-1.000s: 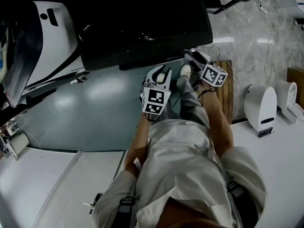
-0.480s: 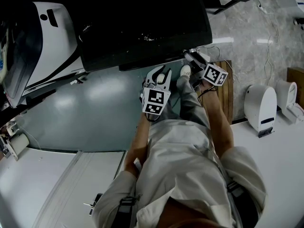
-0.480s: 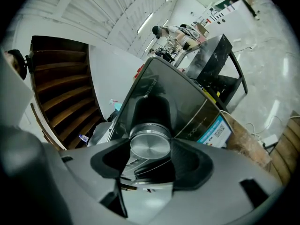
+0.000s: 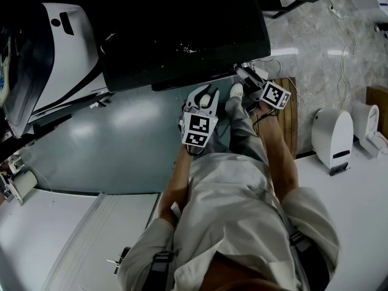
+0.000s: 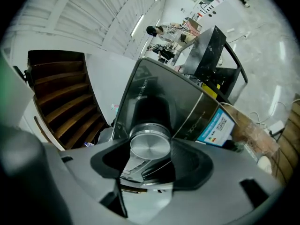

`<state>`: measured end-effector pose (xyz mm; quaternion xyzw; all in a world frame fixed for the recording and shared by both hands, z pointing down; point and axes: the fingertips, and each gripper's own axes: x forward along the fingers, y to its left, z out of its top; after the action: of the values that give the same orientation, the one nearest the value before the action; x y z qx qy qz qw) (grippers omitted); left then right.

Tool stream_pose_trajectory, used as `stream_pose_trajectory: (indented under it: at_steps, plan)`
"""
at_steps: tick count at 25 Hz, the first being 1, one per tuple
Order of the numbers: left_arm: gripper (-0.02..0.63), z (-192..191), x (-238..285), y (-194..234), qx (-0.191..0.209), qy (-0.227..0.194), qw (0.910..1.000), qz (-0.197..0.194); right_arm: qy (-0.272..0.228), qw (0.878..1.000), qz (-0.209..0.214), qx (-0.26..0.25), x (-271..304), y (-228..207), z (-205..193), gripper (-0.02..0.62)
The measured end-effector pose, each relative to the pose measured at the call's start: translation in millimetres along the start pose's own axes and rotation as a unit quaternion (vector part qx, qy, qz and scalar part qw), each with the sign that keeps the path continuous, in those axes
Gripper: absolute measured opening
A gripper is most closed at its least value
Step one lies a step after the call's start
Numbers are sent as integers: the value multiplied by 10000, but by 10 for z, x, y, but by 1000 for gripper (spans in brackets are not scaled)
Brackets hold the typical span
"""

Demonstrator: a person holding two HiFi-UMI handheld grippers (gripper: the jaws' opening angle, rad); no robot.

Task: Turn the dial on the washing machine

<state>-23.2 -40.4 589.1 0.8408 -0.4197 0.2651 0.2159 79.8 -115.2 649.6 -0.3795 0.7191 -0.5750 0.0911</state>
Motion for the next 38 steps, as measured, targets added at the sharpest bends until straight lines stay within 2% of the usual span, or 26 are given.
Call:
stream_pose_trajectory:
  at_steps: [14, 38]
  plan:
    - [87, 3, 16, -2, -18, -1, 10000, -35, -119, 9964, 509, 670, 13, 31, 28, 270]
    - [87, 19, 43, 35, -21, 3, 10000, -76, -381, 9830, 847, 1583, 2, -31, 25, 273]
